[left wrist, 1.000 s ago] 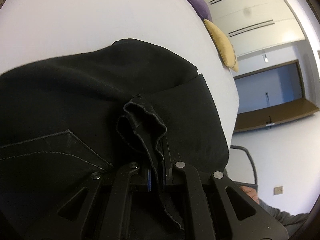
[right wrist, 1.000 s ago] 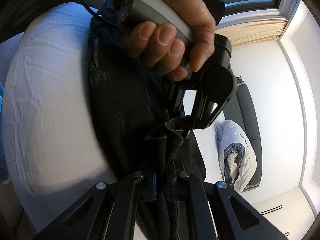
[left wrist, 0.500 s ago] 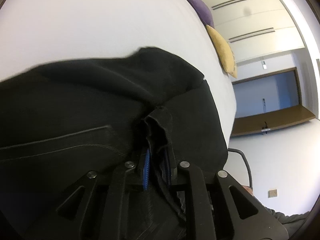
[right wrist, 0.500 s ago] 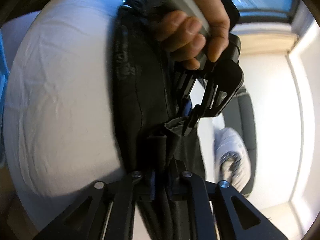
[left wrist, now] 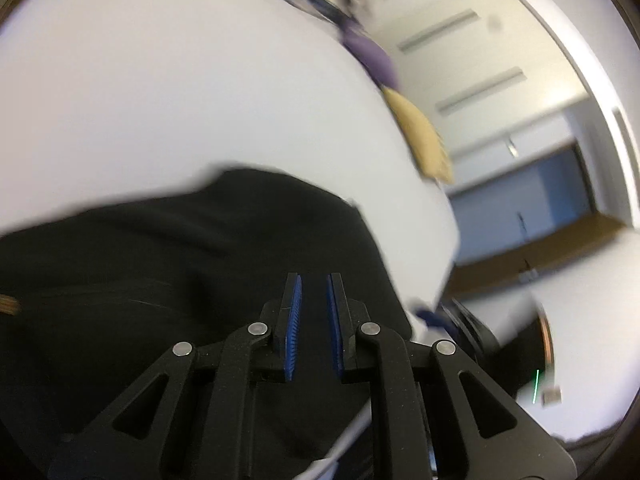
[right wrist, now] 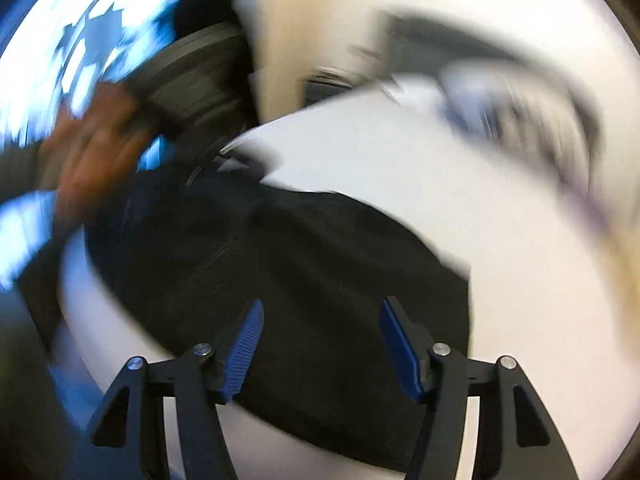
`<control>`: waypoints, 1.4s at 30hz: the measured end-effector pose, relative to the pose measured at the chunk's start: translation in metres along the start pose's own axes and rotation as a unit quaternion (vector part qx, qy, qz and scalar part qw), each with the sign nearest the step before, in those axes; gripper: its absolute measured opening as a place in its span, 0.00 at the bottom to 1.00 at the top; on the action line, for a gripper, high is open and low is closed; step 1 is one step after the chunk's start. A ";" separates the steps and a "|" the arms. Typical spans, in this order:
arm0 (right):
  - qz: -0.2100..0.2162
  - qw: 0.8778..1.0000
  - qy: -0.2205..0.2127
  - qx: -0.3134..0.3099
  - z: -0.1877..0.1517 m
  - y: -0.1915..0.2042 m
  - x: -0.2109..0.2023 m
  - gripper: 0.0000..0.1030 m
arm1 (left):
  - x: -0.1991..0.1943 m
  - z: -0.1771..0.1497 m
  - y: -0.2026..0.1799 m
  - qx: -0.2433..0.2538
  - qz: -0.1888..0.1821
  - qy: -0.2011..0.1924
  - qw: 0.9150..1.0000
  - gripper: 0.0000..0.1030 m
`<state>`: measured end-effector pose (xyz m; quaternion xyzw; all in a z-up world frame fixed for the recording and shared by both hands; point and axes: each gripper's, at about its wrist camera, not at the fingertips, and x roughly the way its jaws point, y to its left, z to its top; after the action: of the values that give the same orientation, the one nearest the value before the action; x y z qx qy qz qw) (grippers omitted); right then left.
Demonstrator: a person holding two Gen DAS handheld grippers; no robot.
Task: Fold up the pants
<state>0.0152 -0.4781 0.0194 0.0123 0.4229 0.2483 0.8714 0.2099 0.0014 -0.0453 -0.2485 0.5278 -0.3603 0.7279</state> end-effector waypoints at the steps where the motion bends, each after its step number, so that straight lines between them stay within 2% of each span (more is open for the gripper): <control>1: 0.022 0.999 0.001 0.040 0.002 -0.019 0.004 0.60 | 0.013 -0.005 -0.006 0.004 -0.005 0.008 1.000 0.12; 2: 0.062 0.994 0.000 0.091 0.008 -0.046 0.010 0.60 | 0.030 -0.010 -0.009 0.004 -0.004 0.019 1.000 0.12; 3: 0.087 0.989 0.004 0.117 0.011 -0.061 0.016 0.60 | 0.045 -0.015 -0.011 0.000 -0.002 0.029 1.000 0.12; 6: 0.166 0.965 0.013 0.204 0.020 -0.108 0.040 0.60 | 0.071 -0.026 -0.003 -0.014 0.011 0.041 0.999 0.12; 8: 0.191 0.953 0.018 0.234 0.024 -0.130 0.056 0.60 | 0.081 -0.032 0.008 -0.023 0.032 0.048 0.998 0.12; 11: 0.219 0.933 0.054 0.281 0.012 -0.149 0.082 0.58 | 0.083 -0.034 0.022 -0.045 0.005 0.035 0.998 0.12; 12: 0.215 0.934 0.054 0.280 0.008 -0.147 0.080 0.50 | 0.085 -0.034 0.026 -0.054 -0.002 0.033 0.998 0.12; 13: 0.218 0.934 0.051 0.277 0.006 -0.144 0.076 0.49 | 0.086 -0.032 0.029 -0.061 -0.009 0.031 0.998 0.12; 17: 0.227 0.940 0.062 0.248 -0.011 -0.124 0.057 0.50 | 0.094 -0.028 0.030 -0.058 -0.012 0.026 0.998 0.12; 23: 0.226 0.939 0.059 0.252 -0.067 -0.087 0.010 0.50 | 0.083 -0.031 0.046 -0.056 -0.014 0.020 0.998 0.12; 27: 0.225 0.943 0.062 0.238 -0.088 -0.066 -0.020 0.52 | 0.069 -0.040 0.050 -0.052 -0.004 0.012 0.999 0.12; 28: 0.221 0.945 0.068 0.231 -0.090 -0.061 -0.026 0.57 | 0.062 -0.042 0.052 -0.051 0.000 0.009 0.999 0.12; 30: 0.199 0.954 0.071 0.214 -0.092 -0.052 -0.038 0.59 | 0.053 -0.045 0.051 -0.049 0.013 -0.001 0.999 0.12; 31: 0.195 0.956 0.061 0.209 -0.097 -0.060 -0.046 0.60 | 0.047 -0.047 0.050 -0.047 0.020 -0.005 0.999 0.12; 35: 0.198 0.961 -0.001 0.196 -0.049 -0.072 -0.052 0.61 | 0.020 -0.059 0.049 -0.038 0.041 -0.029 0.998 0.12; 38: 0.200 0.955 -0.032 0.216 -0.005 -0.089 -0.032 0.73 | 0.005 -0.068 0.058 -0.057 0.046 -0.045 0.996 0.12; 40: 0.206 0.944 -0.023 0.255 0.017 -0.109 0.000 0.76 | -0.010 -0.076 0.057 -0.059 0.043 -0.060 0.996 0.12; 42: 0.198 0.937 0.015 0.288 0.022 -0.120 0.037 0.75 | -0.024 -0.084 0.052 -0.058 0.053 -0.076 0.994 0.12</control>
<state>0.1016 -0.5626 -0.0212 0.3425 0.4786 0.2836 0.7571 0.1398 0.0537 -0.0964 -0.2882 0.5036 -0.2698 0.7685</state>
